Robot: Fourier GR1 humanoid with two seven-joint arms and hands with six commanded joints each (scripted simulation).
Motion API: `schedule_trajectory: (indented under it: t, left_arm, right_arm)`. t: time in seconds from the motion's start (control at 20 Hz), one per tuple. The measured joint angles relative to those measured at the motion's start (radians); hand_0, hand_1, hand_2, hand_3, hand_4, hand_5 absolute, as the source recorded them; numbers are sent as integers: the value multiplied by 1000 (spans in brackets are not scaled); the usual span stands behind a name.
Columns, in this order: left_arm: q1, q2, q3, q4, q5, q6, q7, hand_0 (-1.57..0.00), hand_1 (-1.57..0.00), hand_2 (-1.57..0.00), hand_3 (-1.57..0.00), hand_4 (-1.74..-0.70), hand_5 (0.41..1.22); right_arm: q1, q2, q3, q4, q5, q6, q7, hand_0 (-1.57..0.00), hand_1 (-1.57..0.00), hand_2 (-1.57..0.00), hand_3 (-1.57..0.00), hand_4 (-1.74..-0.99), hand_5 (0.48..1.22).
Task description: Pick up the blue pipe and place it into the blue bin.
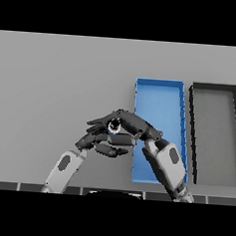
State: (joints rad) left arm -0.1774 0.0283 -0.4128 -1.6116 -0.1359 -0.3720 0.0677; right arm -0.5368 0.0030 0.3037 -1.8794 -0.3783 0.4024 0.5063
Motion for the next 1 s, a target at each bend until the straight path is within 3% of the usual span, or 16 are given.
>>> schedule_trajectory:
  t: [0.2, 0.35, 0.45, 0.65, 0.9, 1.0]
  left_arm:
    - [0, 11, 5, 5, 3, -10, 15, -6, -5, -5, -5, -906, 445]
    - [-5, 1, 5, 1, 18, -16, 34, -3, -2, -2, -2, -905, 435]
    - [5, 5, 5, -8, 14, -11, 44, -1, -1, -1, -1, -902, 432]
    - [-2, 19, 14, -8, 10, -12, 39, 0, 0, 0, 0, -890, 421]
    - [-7, 24, 9, -3, -3, -12, 25, 1, 1, 1, 1, -874, 413]
    - [8, 31, 3, -3, -19, -6, 11, 1, 1, 1, 1, -869, 418]
  right_arm:
    - [-154, -34, -115, -12, -185, -72, 71, -1571, -1571, -1571, -1571, -1741, 1221]
    - [-310, -89, -219, 42, -296, -97, 69, -1571, -1571, -1571, -1571, -1741, 1221]
    - [-380, -131, -290, 83, -263, -163, 29, -1571, -1571, -1571, -1571, -1741, 1221]
    - [-469, -227, -396, 219, -191, -220, 41, -1571, -1571, -1571, -1571, -1741, 1221]
    - [-407, -309, -478, 375, -104, -164, 3, -1571, -1571, -1571, -1571, -1741, 1221]
    - [-336, -317, -501, 373, -109, -165, 14, -1571, -1571, -1571, -1571, -1741, 1221]
